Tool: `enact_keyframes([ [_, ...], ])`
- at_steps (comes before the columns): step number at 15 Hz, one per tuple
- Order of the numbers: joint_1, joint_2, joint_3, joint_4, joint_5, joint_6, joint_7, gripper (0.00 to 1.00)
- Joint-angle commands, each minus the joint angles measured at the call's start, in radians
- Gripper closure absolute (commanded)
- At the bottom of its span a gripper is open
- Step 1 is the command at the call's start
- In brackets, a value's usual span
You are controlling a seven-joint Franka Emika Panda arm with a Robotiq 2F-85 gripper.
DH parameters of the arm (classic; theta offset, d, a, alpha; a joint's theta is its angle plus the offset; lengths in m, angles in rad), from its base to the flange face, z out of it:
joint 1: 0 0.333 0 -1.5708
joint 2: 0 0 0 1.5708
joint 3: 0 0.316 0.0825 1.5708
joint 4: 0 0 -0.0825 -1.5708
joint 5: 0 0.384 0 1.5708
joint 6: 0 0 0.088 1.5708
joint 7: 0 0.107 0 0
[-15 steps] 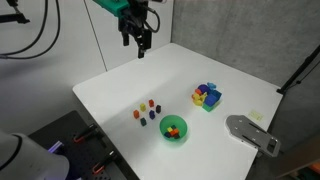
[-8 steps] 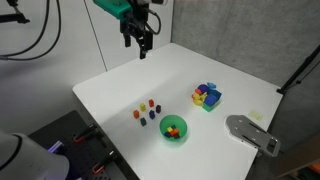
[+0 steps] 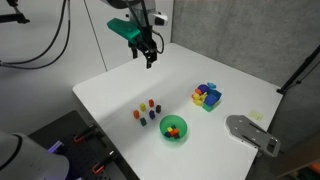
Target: Move a block from the table to the bowl
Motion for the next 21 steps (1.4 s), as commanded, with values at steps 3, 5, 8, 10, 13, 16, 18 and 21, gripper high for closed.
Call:
enact_keyframes([
  [3, 0.006, 0.163, 0.021, 0.022, -0.068, 0.143, 0.061, 0.00],
  [5, 0.011, 0.224, 0.021, 0.026, -0.094, 0.198, 0.074, 0.00],
  [8, 0.019, 0.310, 0.017, 0.028, -0.133, 0.281, 0.079, 0.00],
  [10, 0.025, 0.359, 0.012, 0.023, -0.160, 0.347, 0.079, 0.00],
  [13, 0.030, 0.433, 0.001, 0.028, -0.198, 0.447, 0.084, 0.00],
  [16, 0.032, 0.501, -0.010, 0.043, -0.204, 0.514, 0.087, 0.00],
  [18, 0.033, 0.545, -0.019, 0.053, -0.197, 0.546, 0.088, 0.00],
  [21, 0.036, 0.615, -0.035, 0.076, -0.199, 0.581, 0.084, 0.00],
])
